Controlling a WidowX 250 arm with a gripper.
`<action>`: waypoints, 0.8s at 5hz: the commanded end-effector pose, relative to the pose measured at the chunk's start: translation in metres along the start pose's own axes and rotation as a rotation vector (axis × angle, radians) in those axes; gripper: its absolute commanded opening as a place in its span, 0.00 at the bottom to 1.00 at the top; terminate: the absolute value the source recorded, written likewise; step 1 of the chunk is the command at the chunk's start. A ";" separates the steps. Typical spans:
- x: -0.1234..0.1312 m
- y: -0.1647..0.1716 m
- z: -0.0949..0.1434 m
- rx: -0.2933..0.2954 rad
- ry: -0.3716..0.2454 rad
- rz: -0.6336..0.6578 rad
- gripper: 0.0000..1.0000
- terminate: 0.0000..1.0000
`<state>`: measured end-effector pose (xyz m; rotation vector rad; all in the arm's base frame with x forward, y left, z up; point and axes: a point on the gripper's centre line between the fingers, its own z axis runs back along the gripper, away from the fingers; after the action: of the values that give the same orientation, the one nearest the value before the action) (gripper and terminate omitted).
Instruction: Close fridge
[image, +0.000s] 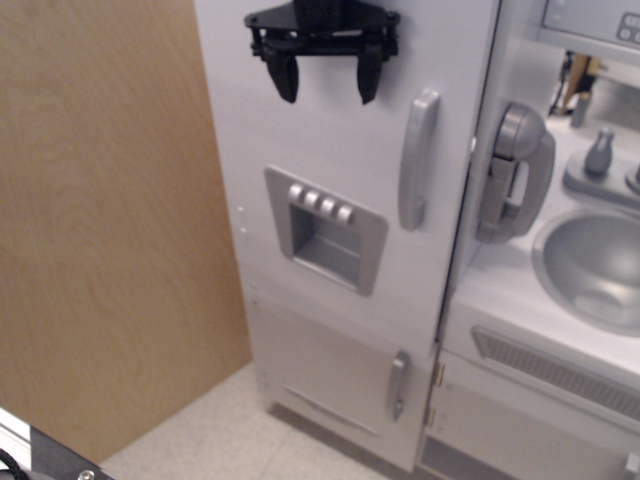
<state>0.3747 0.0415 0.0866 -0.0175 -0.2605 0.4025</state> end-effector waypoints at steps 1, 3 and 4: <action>0.027 -0.006 0.017 -0.022 -0.059 0.019 1.00 0.00; -0.012 0.013 0.021 -0.032 -0.024 -0.074 1.00 0.00; -0.039 0.030 0.029 -0.043 -0.010 -0.123 1.00 0.00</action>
<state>0.3164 0.0468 0.0856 -0.0431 -0.2225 0.2739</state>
